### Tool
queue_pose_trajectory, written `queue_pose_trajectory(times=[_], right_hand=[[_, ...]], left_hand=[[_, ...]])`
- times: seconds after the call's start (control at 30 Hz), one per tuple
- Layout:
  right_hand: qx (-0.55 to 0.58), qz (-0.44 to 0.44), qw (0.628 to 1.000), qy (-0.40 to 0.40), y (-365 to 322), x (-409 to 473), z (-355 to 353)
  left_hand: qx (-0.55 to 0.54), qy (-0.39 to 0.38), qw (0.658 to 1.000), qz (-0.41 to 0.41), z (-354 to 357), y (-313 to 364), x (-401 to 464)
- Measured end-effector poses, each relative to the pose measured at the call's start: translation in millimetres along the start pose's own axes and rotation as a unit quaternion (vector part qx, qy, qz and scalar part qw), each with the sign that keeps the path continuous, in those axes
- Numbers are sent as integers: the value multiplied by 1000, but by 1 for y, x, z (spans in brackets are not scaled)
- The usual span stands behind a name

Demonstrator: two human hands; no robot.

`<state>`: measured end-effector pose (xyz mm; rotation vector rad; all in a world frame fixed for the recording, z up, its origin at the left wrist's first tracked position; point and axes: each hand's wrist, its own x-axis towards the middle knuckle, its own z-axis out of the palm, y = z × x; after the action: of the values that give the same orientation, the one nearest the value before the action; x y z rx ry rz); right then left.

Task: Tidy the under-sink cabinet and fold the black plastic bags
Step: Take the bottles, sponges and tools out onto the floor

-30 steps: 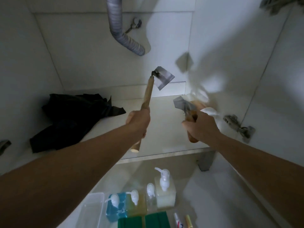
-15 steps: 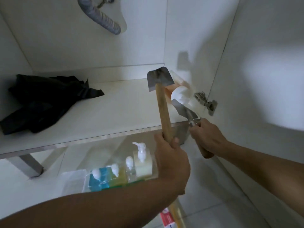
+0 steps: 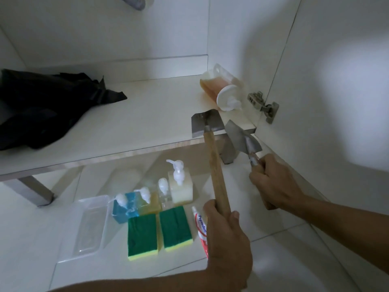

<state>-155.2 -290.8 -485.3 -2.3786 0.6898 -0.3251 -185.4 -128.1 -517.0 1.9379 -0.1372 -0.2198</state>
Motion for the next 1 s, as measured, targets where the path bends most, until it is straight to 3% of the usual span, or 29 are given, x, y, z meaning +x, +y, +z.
queue_pose_trajectory(times=[0.13,0.47,0.73,1.0], right_hand=[[10,6,1000,-23,-13,2,2],[-21,50,995,-87,-59,5,-6],[37,42,989,-138,-93,-1,1],[59,-99,967,-228,-174,-67,35]], left_hand=[[-19,0,1000,-2,-6,3,7],[-50,-13,987,-150,-31,34,31],[-42,111,979,-165,-71,40,36],[-7,227,965,-132,-173,36,-20]])
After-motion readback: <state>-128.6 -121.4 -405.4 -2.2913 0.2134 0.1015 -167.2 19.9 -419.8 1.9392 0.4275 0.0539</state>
